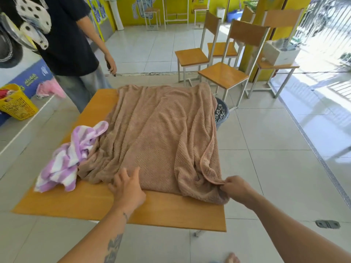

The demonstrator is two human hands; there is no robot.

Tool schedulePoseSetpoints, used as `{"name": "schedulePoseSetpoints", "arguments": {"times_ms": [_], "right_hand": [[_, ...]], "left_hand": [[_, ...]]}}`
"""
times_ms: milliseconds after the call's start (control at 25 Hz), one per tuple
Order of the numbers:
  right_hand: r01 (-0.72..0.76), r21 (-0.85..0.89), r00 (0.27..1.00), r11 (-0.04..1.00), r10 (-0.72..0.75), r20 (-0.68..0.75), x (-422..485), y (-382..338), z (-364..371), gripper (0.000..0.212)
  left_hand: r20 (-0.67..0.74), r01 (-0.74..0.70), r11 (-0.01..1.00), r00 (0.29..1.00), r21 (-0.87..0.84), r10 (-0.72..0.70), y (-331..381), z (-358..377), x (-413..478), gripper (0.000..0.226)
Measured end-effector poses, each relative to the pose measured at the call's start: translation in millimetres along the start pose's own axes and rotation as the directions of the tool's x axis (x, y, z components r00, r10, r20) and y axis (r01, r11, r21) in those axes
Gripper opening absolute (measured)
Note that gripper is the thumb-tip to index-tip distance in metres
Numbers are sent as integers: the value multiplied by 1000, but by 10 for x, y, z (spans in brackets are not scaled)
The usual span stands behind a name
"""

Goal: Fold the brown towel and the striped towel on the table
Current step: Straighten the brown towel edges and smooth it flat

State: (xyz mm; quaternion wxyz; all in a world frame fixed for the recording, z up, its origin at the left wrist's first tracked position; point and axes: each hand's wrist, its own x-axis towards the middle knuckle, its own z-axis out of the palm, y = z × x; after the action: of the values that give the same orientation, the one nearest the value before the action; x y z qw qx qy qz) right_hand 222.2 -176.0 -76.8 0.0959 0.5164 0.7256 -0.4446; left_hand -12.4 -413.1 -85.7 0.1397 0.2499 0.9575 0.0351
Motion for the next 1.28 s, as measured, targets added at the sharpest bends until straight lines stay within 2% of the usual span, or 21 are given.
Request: {"name": "schedulePoseSetpoints", "arguments": {"times_ms": [80,200,280,400,520,640,760,880,960,1080,1160,1280], "right_hand": [[-101,182,992,978,86,90,-43,50,56,15],[-245,455,962,856,155,225,-66,163,149,9],[-258,538,964,802,175,202,-11,217,201,7],[-123,390,989,912,145,-29,58,280,222,9],[-18,281,978,960,75,-195,36,236,144,7],[17,267,980,963,36,-195,-1,181,135,22],[-10,296,982,955,66,-180,-33,150,162,24],[-43,276,980,960,95,-177,-111,138,229,22],[-53,253,969,966,111,-219,-168,106,271,21],[-49,204,952,978,108,-287,-299,-12,315,20],[-57,194,955,979,111,-275,-358,-30,352,22],[-71,195,958,978,121,-259,-440,32,460,26]], "left_hand": [[16,26,999,1000,42,-27,-240,79,6,84],[7,-26,998,1000,62,25,-431,117,52,80],[-50,-87,992,995,90,91,-460,68,114,73],[-63,-165,982,983,96,171,-492,8,178,61],[-129,-179,975,972,131,195,-488,-20,89,51],[-252,-220,961,933,168,257,-493,-14,-43,42],[-290,-247,953,912,174,289,-538,5,-121,43],[-201,-263,954,936,141,288,-552,-26,-228,59],[-117,-269,961,954,68,276,-513,-56,-285,61],[13,-325,946,946,-1,325,-501,-92,-360,47],[96,-336,941,937,-29,337,-559,-66,-422,39],[145,-316,947,936,-59,321,-674,-94,-452,32]]}}
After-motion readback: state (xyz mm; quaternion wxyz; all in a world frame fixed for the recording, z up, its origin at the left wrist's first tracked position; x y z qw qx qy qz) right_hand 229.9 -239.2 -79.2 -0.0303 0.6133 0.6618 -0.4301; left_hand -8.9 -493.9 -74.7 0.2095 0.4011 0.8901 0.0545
